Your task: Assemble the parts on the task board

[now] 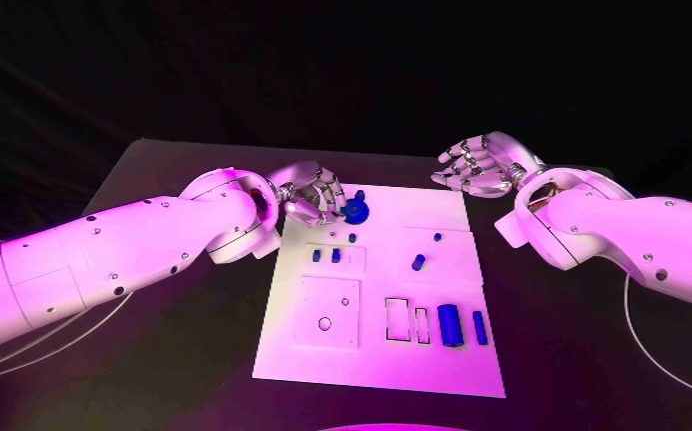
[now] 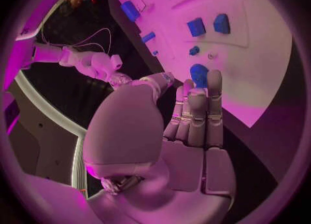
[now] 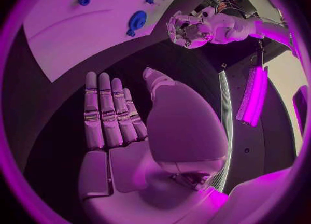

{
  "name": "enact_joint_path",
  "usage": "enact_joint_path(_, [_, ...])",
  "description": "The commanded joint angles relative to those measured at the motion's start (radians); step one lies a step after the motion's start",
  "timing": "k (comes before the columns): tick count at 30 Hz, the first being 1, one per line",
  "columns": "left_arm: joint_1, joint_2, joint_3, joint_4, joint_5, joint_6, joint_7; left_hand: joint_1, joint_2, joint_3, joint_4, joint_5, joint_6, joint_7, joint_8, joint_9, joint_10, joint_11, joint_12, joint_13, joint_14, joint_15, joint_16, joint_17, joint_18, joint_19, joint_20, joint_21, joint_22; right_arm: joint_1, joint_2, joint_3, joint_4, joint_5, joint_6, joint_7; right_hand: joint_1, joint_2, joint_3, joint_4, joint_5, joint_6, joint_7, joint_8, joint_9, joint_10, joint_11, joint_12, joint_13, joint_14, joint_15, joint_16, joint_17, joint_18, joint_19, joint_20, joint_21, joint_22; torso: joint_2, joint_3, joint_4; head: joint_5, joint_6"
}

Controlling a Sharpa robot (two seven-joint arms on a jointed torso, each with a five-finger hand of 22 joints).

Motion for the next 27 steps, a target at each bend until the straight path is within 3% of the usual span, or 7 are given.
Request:
enact_joint_path(1, [0.0, 0.019, -0.004, -0.015, -0.17, -0.016, 0.122, 0.012, -0.01, 0.002, -0.012, -0.006, 0.006, 0.0, -0.02, -0.024, -0.005, -0.002, -0.029, -0.033, -0.018, 0.001, -0.008, -0.022, 0.013, -0.009, -0.001, -0.005, 0.0, 0.0, 0.002, 0.0, -0.001, 0.001, 0.001, 0.019, 0.001, 0.006, -0.004, -0.002, -0.001, -0.008, 0.052, 0.006, -0.002, -0.002, 0.007, 0.004, -0.001, -0.001, 0.004, -0.003, -0.001, 0.011, -0.004, 0.004, -0.003, -0.001, 0.0, -0.0003, -0.0003, -0.001, -0.001])
enact_joint_path(3, [-0.001, 0.034, -0.008, -0.028, -0.223, -0.002, 0.136, 0.007, -0.024, -0.002, -0.013, -0.008, 0.023, -0.005, -0.039, -0.045, -0.007, -0.003, -0.056, -0.061, -0.048, -0.001, -0.03, -0.061, 0.013, -0.018, 0.0, -0.012, -0.002, 0.0, 0.003, 0.0, -0.001, 0.001, 0.001, 0.019, 0.003, 0.007, -0.004, -0.002, -0.001, -0.008, 0.052, 0.006, -0.002, -0.003, 0.007, 0.004, -0.002, -0.001, 0.004, -0.004, -0.001, 0.011, -0.004, 0.004, -0.003, -0.002, 0.001, -0.0011, -0.001, -0.002, -0.001])
enact_joint_path(4, [-0.001, 0.047, -0.011, -0.041, -0.262, 0.009, 0.146, 0.003, -0.032, -0.008, -0.013, -0.011, 0.051, -0.014, -0.068, -0.074, -0.002, -0.009, -0.085, -0.093, -0.068, -0.002, -0.04, -0.087, 0.013, -0.025, -0.001, -0.02, -0.005, 0.0, 0.003, 0.0, -0.001, 0.002, 0.001, 0.019, 0.003, 0.007, -0.004, -0.002, -0.001, -0.008, 0.052, 0.006, -0.002, -0.003, 0.007, 0.004, -0.002, -0.001, 0.004, -0.004, -0.001, 0.011, -0.004, 0.004, -0.003, -0.002, 0.001, -0.0013, -0.001, -0.002, -0.001])
enact_joint_path(8, [-0.001, 0.075, -0.019, -0.071, -0.335, 0.034, 0.158, 0.006, -0.032, -0.013, -0.02, -0.011, 0.103, -0.023, -0.114, -0.113, 0.01, -0.006, -0.131, -0.141, -0.08, 0.0, -0.039, -0.114, 0.013, -0.025, -0.001, -0.026, -0.005, 0.0, 0.004, 0.0, -0.001, 0.002, 0.001, 0.019, 0.003, 0.007, -0.004, -0.002, -0.001, -0.008, 0.052, 0.006, -0.002, -0.003, 0.007, 0.004, -0.002, -0.001, 0.004, -0.004, -0.001, 0.011, -0.004, 0.004, -0.003, -0.002, 0.001, -0.0002, -0.0008, 0.001, -0.002])
enact_joint_path(12, [-0.001, 0.098, -0.025, -0.097, -0.386, 0.074, 0.154, 0.009, -0.033, -0.014, -0.025, -0.01, 0.115, -0.024, -0.133, -0.126, 0.011, -0.002, -0.155, -0.162, -0.081, 0.003, -0.037, -0.124, 0.013, -0.024, 0.0, -0.025, -0.003, 0.0, 0.005, 0.0, -0.001, 0.002, 0.001, 0.019, 0.003, 0.007, -0.004, -0.002, -0.001, -0.008, 0.052, 0.006, -0.002, -0.003, 0.007, 0.004, -0.002, -0.001, 0.004, -0.004, -0.001, 0.011, -0.004, 0.004, -0.003, -0.002, 0.001, 0.0, -0.0008, 0.001, -0.002])
enact_joint_path(15, [-0.001, 0.114, -0.031, -0.116, -0.416, 0.111, 0.148, 0.002, -0.039, -0.03, -0.027, -0.009, 0.116, -0.031, -0.161, -0.141, -0.004, 0.007, -0.188, -0.188, -0.122, 0.013, -0.06, -0.179, 0.012, -0.035, 0.007, -0.032, -0.003, 0.0, 0.005, 0.0, -0.002, 0.002, 0.001, 0.018, 0.003, 0.007, -0.004, -0.002, -0.001, -0.008, 0.052, 0.006, -0.002, -0.003, 0.007, 0.004, -0.002, -0.001, 0.004, -0.004, -0.001, 0.011, -0.004, 0.004, -0.003, -0.002, 0.0, -0.0002, -0.0005, 0.001, -0.003])
enact_joint_path(27, [-0.003, 0.159, -0.041, -0.179, -0.448, 0.157, 0.147, 0.0, -0.033, -0.047, -0.028, -0.009, 0.124, -0.03, -0.181, -0.152, -0.001, 0.011, -0.2, -0.203, -0.103, 0.016, -0.02, -0.148, 0.012, -0.037, 0.013, -0.029, 0.002, 0.0, 0.009, 0.0, -0.002, 0.002, 0.002, 0.016, 0.004, 0.008, -0.004, -0.003, 0.0, -0.008, 0.052, 0.007, -0.003, -0.003, 0.007, 0.005, -0.003, -0.001, 0.004, -0.005, -0.002, 0.011, -0.004, 0.004, -0.003, -0.004, 0.002, -0.0009, -0.0061, -0.001, -0.003])
